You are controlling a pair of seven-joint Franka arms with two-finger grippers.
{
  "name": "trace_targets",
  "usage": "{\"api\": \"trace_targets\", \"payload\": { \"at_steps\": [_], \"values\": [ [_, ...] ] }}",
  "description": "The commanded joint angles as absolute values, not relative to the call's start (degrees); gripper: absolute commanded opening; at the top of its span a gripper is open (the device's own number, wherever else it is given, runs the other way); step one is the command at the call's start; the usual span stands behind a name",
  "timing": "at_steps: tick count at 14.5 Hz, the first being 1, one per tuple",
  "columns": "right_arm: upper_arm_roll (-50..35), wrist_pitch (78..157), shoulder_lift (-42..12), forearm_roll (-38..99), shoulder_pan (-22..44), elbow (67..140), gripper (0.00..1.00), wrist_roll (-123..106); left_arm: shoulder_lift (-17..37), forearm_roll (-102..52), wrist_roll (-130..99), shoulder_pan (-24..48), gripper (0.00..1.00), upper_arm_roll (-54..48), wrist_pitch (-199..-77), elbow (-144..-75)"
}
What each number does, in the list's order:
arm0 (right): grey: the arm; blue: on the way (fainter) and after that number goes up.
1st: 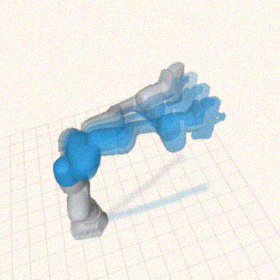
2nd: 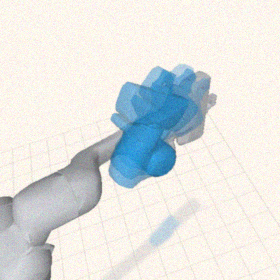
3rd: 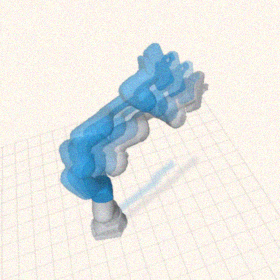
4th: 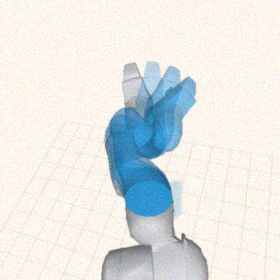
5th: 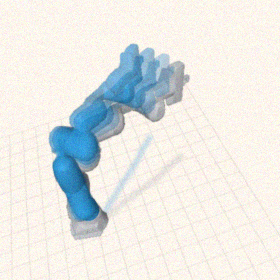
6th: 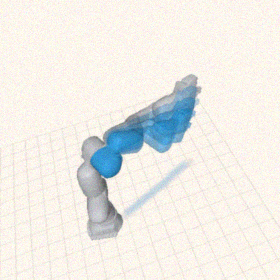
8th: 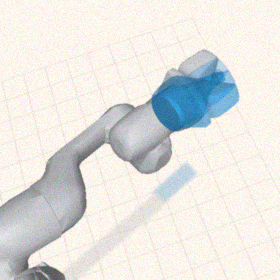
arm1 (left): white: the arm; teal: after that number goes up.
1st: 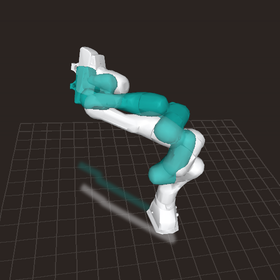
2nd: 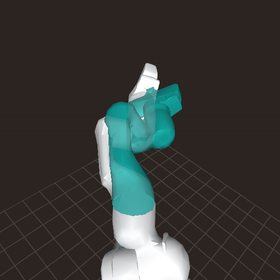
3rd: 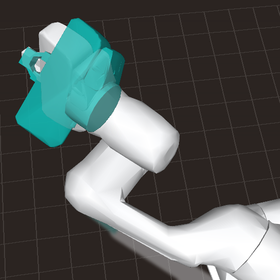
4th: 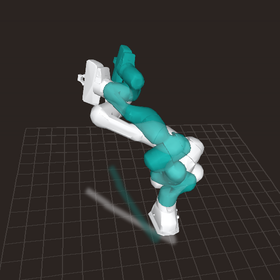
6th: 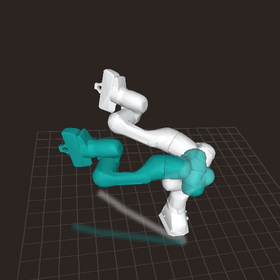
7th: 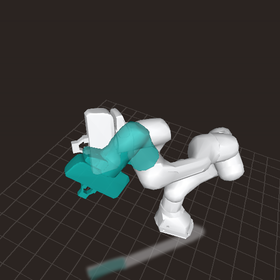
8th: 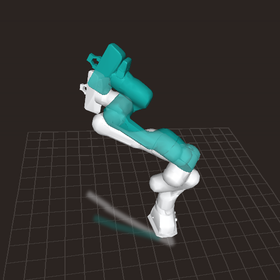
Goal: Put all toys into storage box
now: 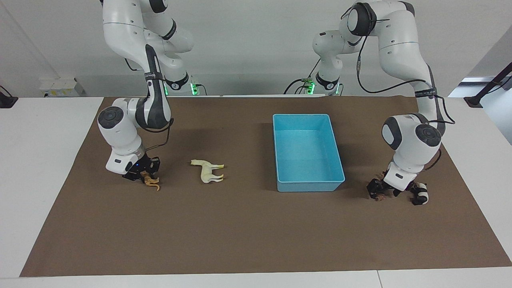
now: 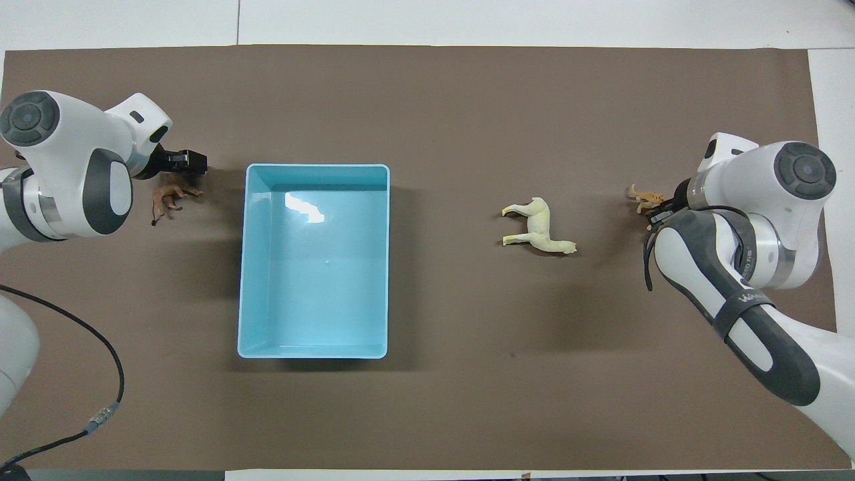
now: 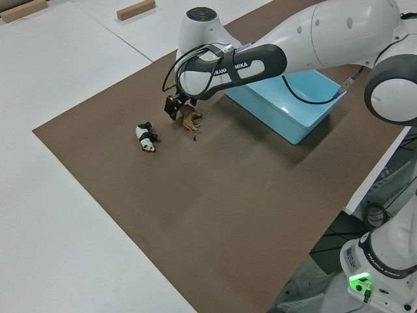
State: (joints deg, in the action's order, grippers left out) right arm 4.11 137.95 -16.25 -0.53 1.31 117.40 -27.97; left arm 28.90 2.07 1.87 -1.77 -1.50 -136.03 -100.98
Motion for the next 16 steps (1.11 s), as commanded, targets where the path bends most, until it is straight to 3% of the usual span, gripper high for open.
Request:
{"api": "trace_targets", "payload": {
  "at_steps": [1,2,4,5,8,12,16],
  "values": [
    [4.04,130.02,-13.54,-0.62,0.35,110.42,0.0,-27.16,28.13,1.85,2.64,-1.23,0.89,-1.05,-137.55,-103.19],
    [4.22,127.03,-12.75,-0.62,0.26,107.87,0.0,-27.16,28.12,1.76,2.55,-1.23,0.61,-1.05,-136.94,-102.66],
    [4.31,121.05,-10.91,-0.62,-0.35,103.12,0.0,-27.16,28.39,1.23,2.37,-1.32,0.14,-1.05,-132.31,-99.51],
    [4.39,117.28,-9.85,-0.62,-0.35,100.57,0.0,-27.16,28.48,1.23,2.11,-1.41,0.0,-1.05,-129.06,-97.84],
    [4.39,107.34,-5.9,-0.62,-0.18,96.42,0.0,-23.75,28.39,1.23,-2.17,-0.36,0.0,-1.14,-126.48,-97.21],
    [3.96,100.21,-1.15,-0.7,0.35,96.33,0.0,-20.04,27.25,0.79,-9.56,2.19,0.0,-1.49,-109.3,-86.69],
    [3.87,98.61,0.17,-0.7,0.35,96.33,0.0,-20.04,18.48,-4.66,-21.32,5.78,0.0,-1.49,-94.26,-85.86]
  ]
}}
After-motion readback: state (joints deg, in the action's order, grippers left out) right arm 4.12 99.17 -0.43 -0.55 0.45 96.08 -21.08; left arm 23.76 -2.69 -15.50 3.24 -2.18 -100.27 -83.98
